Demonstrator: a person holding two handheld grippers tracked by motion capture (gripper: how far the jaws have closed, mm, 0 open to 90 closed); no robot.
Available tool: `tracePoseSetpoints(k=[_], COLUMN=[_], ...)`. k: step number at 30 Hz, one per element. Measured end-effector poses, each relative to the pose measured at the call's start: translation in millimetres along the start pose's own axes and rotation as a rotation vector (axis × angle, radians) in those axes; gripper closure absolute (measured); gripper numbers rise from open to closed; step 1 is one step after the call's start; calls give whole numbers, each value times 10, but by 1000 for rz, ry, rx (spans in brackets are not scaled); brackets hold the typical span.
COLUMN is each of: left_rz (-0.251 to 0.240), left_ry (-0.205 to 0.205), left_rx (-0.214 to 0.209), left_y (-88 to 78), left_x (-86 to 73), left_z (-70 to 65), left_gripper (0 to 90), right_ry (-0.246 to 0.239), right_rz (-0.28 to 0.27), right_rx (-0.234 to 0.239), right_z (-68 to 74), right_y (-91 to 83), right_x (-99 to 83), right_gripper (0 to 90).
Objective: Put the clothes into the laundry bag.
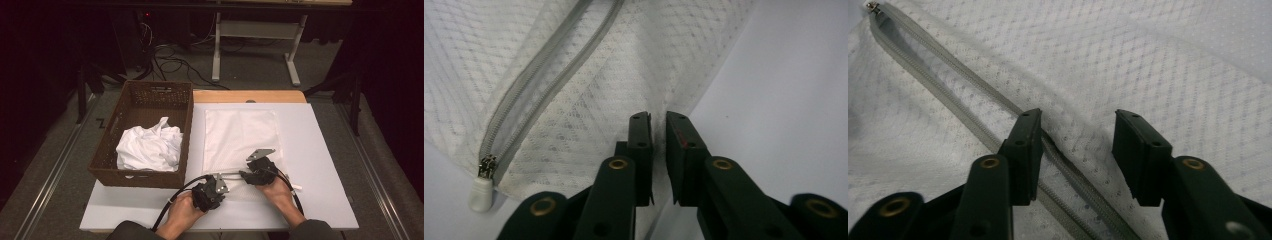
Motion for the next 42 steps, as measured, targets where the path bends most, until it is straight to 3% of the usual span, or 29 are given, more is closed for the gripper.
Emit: tracePoseSetpoints(k=[3, 8, 10, 12, 17, 23, 26, 30, 34, 42], left_rz=[-17, -83, -110, -122, -148, -111, -71, -81, -90, -99], left_ry=[-16, -37, -61, -61, -66, -67, -35, -33, -69, -73], left_rx=[-14, -24, -23, 0, 9, 18, 36, 45, 21, 15], left_y=[2, -35, -43, -27, 46, 156, 222, 220, 224, 226], left_x=[8, 73, 119, 205, 359, 357, 331, 320, 311, 299], left_z=[-4, 9, 52, 101, 170, 227, 202, 204, 226, 231], left_gripper=[695, 565, 548, 519, 505, 507, 502, 481, 469, 463], right_ry=[1, -19, -26, -42, -49, -52, -49, -54, -38, -20], right_rz=[5, 6, 12, 14, 27, 33, 31, 31, 17, -18], right_rx=[0, 3, 2, 2, 11, 9, 8, 6, 12, 12], right_z=[7, 4, 6, 22, 2, -18, -29, -33, -57, -149], right_y=[-5, 5, 1, -6, -3, 0, 7, 2, -31, -141], right_x=[-4, 13, 17, 20, 30, 38, 50, 58, 81, 178], right_gripper=[534, 678, 704, 765, 825, 863, 864, 867, 870, 877])
Point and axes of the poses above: each handheld gripper's, and its own axes: y roughly forward along the jaws, x roughly out of its top, z roughly to its left, the point moved 7 cm from there along y, roughly forward along the jaws, and after that the axes turned 14 degrees about -x, right-handed, at the moved point
